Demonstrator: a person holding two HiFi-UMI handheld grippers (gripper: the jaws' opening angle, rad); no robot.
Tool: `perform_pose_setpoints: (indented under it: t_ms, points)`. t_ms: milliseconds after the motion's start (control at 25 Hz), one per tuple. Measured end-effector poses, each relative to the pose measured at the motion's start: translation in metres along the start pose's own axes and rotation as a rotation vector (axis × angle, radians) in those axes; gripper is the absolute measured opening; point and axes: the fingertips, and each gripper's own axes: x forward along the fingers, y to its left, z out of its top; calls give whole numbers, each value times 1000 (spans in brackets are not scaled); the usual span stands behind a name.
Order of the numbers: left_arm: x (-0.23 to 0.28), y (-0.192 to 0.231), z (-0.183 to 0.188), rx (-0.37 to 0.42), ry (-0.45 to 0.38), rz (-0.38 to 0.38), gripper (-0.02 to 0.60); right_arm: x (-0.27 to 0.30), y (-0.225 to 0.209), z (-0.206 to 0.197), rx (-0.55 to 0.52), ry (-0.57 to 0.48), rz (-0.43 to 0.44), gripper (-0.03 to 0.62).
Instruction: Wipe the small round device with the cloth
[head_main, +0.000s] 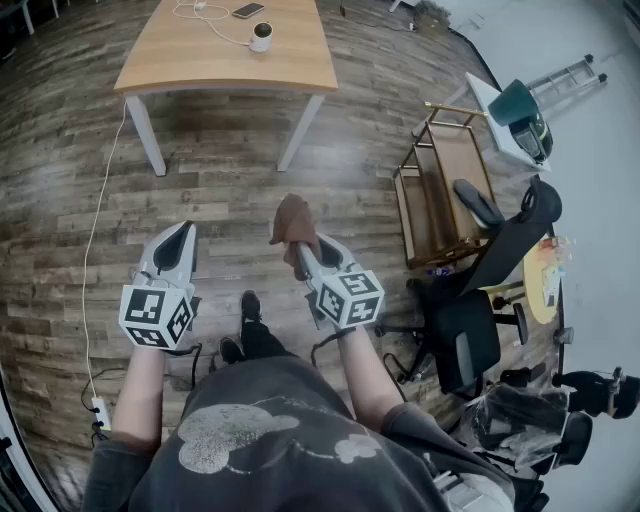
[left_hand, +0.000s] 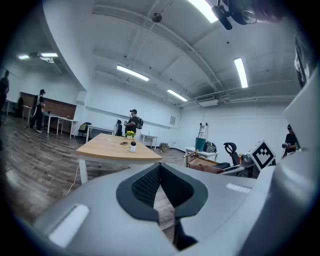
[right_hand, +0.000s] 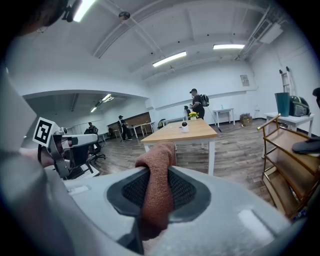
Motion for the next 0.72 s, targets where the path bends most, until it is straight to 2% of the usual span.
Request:
perform_pose_setpoints:
  t_ms: [360, 720]
  points:
    - [7, -16, -6, -4, 31, -30, 20, 3, -1, 8, 7, -1, 12, 74]
    - [36, -10, -11, 3, 64, -31, 20, 21, -15, 11, 20, -6, 44, 75]
